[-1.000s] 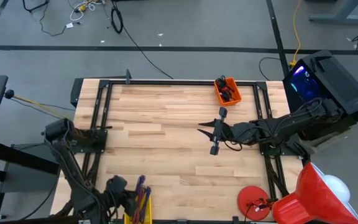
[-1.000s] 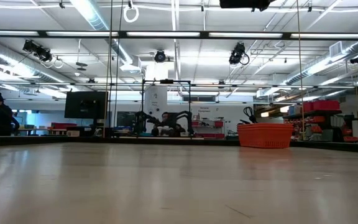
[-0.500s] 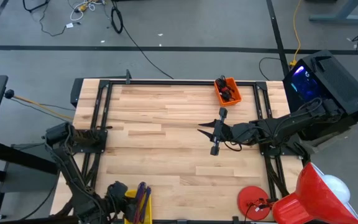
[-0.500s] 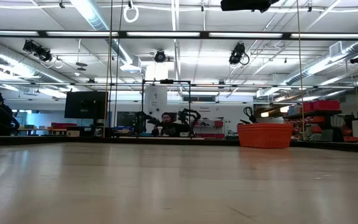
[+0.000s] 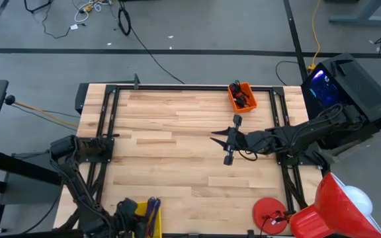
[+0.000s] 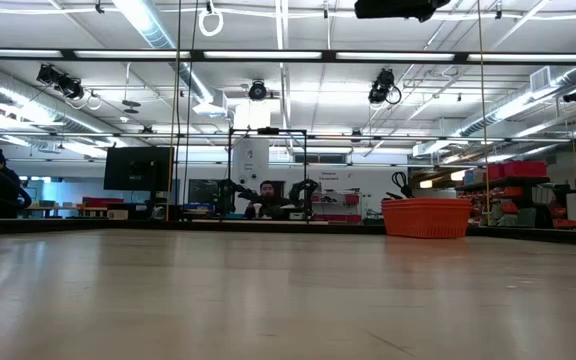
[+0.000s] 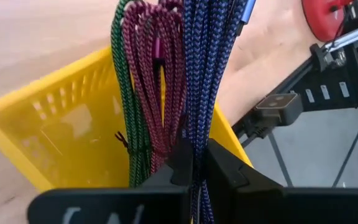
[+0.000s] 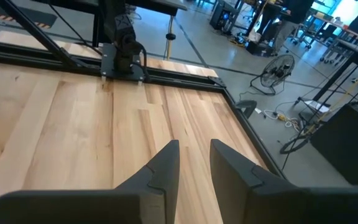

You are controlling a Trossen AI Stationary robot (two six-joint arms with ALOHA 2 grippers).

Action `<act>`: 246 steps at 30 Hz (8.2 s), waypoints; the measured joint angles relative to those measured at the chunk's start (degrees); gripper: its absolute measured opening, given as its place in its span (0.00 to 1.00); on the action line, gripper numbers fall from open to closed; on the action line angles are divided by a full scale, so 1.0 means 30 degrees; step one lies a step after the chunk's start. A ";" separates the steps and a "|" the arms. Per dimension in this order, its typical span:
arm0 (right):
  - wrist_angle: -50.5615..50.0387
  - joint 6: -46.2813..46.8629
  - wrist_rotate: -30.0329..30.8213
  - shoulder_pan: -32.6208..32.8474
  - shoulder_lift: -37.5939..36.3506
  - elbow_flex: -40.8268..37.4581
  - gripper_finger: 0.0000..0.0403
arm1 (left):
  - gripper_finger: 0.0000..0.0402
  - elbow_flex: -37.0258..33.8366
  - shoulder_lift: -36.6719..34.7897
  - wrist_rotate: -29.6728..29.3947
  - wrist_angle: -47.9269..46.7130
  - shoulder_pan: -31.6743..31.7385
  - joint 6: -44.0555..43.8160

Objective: Pick & Place USB Port
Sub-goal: Put the blue and black charger cable into the yellow bin, then return to Home Position

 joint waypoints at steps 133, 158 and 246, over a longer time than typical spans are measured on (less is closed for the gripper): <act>2.1084 0.5455 -1.3769 -1.2012 0.8014 -1.0991 0.23 | 0.26 -2.0058 -2.1923 -1.6086 -0.8017 1.1252 1.1042; 1.8955 0.7312 -1.2976 -1.2007 0.8014 -1.0999 0.23 | 0.26 -2.0073 -2.1930 -0.2284 -0.6052 1.1403 1.1975; 0.8098 0.3990 -1.0651 -1.0987 -2.2935 -1.7053 0.23 | 0.26 -2.0103 -3.5452 -0.1835 -0.5431 2.5632 1.2174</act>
